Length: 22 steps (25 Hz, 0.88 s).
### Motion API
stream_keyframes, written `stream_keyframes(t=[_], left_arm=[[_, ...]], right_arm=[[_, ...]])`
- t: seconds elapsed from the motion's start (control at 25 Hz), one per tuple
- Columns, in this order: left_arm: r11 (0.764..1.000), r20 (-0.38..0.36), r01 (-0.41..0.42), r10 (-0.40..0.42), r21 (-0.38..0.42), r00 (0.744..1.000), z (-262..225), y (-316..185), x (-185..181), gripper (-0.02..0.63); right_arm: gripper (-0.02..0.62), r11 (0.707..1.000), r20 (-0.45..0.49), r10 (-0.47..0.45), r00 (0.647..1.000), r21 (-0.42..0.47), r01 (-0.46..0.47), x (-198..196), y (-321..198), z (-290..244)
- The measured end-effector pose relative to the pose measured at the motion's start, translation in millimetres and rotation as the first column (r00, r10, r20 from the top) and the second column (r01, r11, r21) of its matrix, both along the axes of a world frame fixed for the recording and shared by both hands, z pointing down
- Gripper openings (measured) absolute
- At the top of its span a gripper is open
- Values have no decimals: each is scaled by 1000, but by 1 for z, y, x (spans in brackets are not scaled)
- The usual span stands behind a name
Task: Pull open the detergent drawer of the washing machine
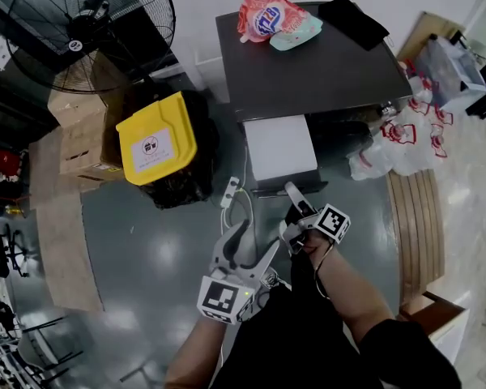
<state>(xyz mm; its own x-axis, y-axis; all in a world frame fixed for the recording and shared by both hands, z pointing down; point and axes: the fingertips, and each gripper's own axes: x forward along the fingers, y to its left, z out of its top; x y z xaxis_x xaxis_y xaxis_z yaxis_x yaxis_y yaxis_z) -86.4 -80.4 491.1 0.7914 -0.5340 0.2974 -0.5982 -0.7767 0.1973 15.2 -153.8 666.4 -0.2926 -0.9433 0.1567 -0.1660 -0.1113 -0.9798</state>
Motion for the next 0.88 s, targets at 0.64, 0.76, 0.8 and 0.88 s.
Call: stream_keyframes(t=[0.64,0.76,0.8,0.88], left_arm=[[998,-47,-37,39,52,998,-13,41,-23,279],[996,-69,-48,53,69,996,-19,48,-20,279],[996,-75,-49,55,73,996,-23,50,-19,279],[996,-84,-48,54,74,995,-33,53,-16,279]], right_arm=[[183,975,-376,-160,913,83,205,-31,50,-45],[15,955,-540,-177,823,107,276,-32,60,-77],[-2,945,-593,-181,784,117,307,-34,63,-90],[-3,919,-695,-182,696,132,371,-38,70,-117]])
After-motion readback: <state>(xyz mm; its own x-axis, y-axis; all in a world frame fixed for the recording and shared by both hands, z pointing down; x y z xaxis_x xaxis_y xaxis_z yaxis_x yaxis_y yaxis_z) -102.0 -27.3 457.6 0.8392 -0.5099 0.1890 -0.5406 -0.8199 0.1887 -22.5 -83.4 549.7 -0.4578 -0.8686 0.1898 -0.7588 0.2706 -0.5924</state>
